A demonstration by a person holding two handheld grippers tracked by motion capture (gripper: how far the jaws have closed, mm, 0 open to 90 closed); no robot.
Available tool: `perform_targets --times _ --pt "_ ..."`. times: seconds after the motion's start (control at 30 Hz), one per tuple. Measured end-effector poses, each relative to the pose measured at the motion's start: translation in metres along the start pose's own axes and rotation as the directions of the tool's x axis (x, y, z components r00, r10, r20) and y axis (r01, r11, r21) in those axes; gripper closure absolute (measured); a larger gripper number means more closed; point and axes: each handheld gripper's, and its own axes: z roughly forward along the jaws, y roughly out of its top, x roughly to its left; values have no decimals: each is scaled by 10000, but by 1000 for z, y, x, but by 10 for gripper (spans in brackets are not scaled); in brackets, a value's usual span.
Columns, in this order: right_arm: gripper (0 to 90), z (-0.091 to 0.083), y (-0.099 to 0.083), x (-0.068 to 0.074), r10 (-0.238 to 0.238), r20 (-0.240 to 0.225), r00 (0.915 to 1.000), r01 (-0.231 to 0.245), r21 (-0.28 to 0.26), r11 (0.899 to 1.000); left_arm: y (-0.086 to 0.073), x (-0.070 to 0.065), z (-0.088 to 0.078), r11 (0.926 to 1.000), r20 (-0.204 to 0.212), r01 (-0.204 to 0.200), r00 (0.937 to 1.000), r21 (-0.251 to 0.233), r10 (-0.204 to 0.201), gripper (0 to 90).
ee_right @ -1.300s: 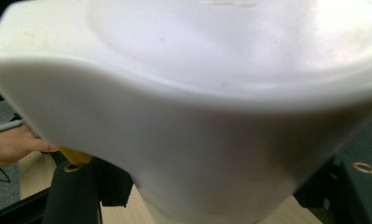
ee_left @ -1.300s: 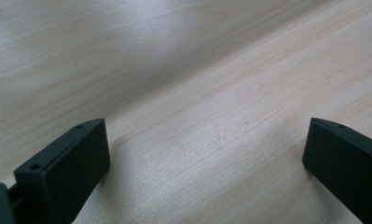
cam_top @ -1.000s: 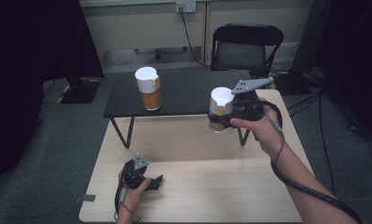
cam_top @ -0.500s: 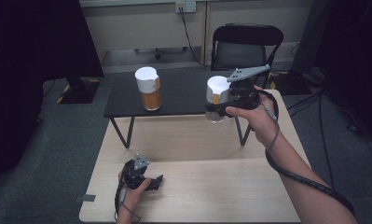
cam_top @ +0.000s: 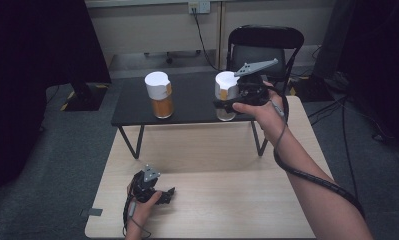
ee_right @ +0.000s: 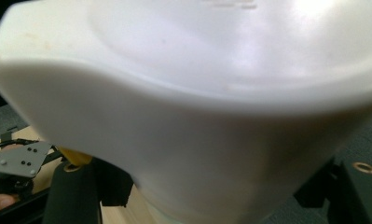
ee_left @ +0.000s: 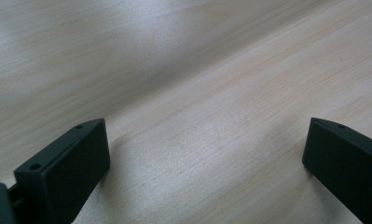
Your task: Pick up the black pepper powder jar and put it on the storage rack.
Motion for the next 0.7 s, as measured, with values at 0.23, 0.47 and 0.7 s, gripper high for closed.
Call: perform_targets --times 0.23,0.47,0.7 --pt "305 15 4 0 107 1 9999 -107 -72 9999 0 0 0 10000 2 -4 10000 1 4 0" --pt "306 31 6 -1 169 -63 9998 -169 51 9998 0 0 0 10000 2 3 10000 -4 -3 0" --pt "305 40 8 -3 194 -91 9998 -194 3 9998 0 0 0 10000 3 0 10000 0 0 0"
